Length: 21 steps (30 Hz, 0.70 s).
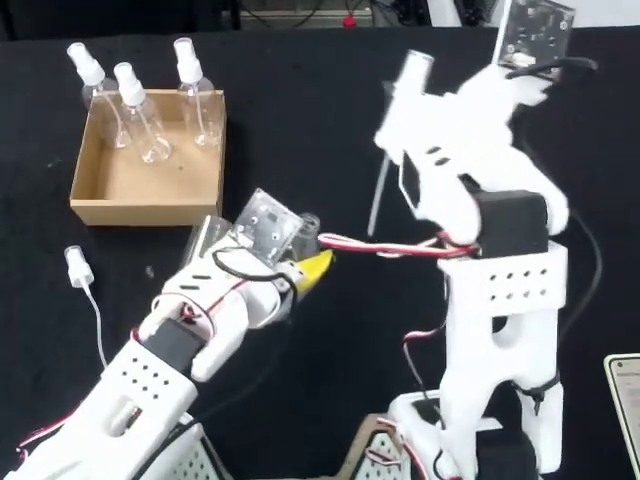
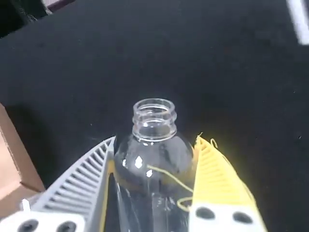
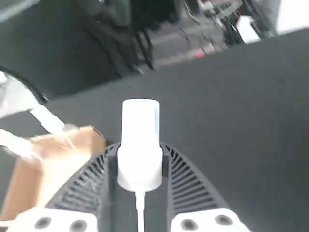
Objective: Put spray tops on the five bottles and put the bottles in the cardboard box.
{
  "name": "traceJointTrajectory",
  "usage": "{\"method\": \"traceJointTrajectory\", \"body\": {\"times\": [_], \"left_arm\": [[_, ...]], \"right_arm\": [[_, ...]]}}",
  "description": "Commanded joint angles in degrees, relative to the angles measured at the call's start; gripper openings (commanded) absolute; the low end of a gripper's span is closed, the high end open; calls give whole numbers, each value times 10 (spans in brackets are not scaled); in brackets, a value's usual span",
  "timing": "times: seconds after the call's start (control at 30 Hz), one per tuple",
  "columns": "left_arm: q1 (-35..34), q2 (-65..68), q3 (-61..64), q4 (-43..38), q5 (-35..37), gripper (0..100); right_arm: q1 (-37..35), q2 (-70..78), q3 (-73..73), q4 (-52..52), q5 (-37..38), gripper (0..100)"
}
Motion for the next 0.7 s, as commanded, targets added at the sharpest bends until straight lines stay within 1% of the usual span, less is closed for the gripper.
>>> {"method": "traceJointTrajectory", "body": {"times": [0.0, 0.07, 0.13, 0.3, 0.37, 0.6, 0.67], "left_arm": [[7, -10, 1, -18, 42, 51], [7, -10, 5, -25, 48, 51], [7, -10, 21, -52, 48, 51], [-29, -10, 91, -176, 49, 51], [-38, -10, 108, -209, 50, 51], [-41, -10, 113, -214, 51, 51], [-43, -10, 112, -215, 76, 51]], "right_arm": [[-33, -18, 22, -90, -4, 11], [-42, -18, 58, -137, -3, 11], [-42, -21, 90, -180, -3, 11], [-42, -21, 119, -236, -2, 11], [-43, -22, 119, -245, -2, 11], [-66, -17, 122, -251, -2, 11], [-77, -17, 122, -251, -2, 11]]}}
